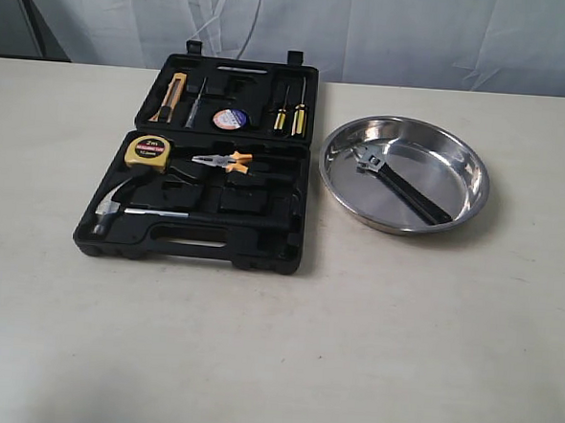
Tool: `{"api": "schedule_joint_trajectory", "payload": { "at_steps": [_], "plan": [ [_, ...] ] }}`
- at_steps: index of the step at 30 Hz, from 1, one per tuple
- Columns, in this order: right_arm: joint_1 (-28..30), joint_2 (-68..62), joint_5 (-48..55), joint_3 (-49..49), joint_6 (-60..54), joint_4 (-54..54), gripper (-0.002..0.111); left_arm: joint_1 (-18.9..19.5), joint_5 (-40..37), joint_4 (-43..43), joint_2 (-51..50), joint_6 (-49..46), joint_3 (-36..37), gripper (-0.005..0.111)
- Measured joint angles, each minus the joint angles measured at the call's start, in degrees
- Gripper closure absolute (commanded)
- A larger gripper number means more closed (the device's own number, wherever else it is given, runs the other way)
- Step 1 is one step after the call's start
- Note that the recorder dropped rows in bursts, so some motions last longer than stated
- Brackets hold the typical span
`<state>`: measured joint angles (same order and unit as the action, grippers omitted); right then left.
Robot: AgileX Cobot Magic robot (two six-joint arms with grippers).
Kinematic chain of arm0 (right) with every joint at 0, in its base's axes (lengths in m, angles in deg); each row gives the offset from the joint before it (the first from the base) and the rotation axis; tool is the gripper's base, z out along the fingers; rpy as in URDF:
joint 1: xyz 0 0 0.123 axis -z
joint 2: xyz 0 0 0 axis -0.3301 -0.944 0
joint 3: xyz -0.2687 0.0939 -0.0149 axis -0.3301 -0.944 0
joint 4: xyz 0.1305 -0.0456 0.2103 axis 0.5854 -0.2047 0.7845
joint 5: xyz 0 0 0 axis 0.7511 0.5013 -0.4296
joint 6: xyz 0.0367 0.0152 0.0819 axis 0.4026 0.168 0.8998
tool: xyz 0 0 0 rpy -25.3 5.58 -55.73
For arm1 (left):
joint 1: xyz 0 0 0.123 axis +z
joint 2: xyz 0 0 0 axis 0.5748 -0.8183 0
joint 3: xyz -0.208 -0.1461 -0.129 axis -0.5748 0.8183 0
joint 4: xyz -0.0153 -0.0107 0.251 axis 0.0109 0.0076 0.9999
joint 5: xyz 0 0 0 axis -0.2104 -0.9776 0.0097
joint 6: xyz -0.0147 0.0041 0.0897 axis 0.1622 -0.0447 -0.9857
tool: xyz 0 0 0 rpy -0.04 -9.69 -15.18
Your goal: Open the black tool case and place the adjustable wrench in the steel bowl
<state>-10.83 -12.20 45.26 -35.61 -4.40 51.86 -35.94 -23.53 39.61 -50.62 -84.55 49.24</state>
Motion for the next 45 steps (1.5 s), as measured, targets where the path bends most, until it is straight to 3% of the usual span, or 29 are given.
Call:
{"api": "schedule_joint_trajectory", "payload": {
  "at_steps": [13, 20, 24, 26, 27, 29, 33, 38, 45],
  "plan": [
    [0.0, 0.0, 0.0, 0.0, 0.0, 0.1, 0.109, 0.0, 0.0, -0.6, 0.0, -15.1, 0.0, 0.107],
    [0.0, 0.0, 0.0, 0.0, 0.0, 0.1, 0.109, 0.0, 0.0, -5.2, 0.0, -13.0, 0.0, 0.107],
    [0.0, 0.0, 0.0, 0.0, 0.0, 0.2, 0.109, -1.4, 0.0, -6.1, 0.0, 0.9, 0.0, 0.107],
    [0.0, 0.0, 0.0, 0.0, 0.1, 0.2, 0.109, -2.6, 0.0, -6.0, 0.0, 16.8, 0.0, 0.107],
    [0.0, 0.0, 0.0, 0.0, 0.1, 0.2, 0.109, -3.2, 0.0, -6.2, 0.0, 31.5, 0.0, 0.107],
    [0.0, 0.0, 0.0, 0.0, 0.1, 0.2, 0.109, -3.3, 0.4, -6.0, 0.0, 48.1, 0.0, 0.107],
    [0.0, 0.0, 0.0, 0.0, 0.1, 0.2, 0.109, -3.3, 2.0, -6.0, 0.0, 57.3, 0.0, 0.107],
    [0.0, 0.0, 0.0, 0.0, 0.1, 0.2, 0.109, -3.3, 1.8, -4.4, 4.5, 77.5, 0.0, 0.107],
    [0.0, 0.0, 0.0, 0.0, 0.1, 0.6, 0.109, -3.3, 1.4, -4.1, 9.7, 83.6, 0.0, 0.107]
  ]
}}
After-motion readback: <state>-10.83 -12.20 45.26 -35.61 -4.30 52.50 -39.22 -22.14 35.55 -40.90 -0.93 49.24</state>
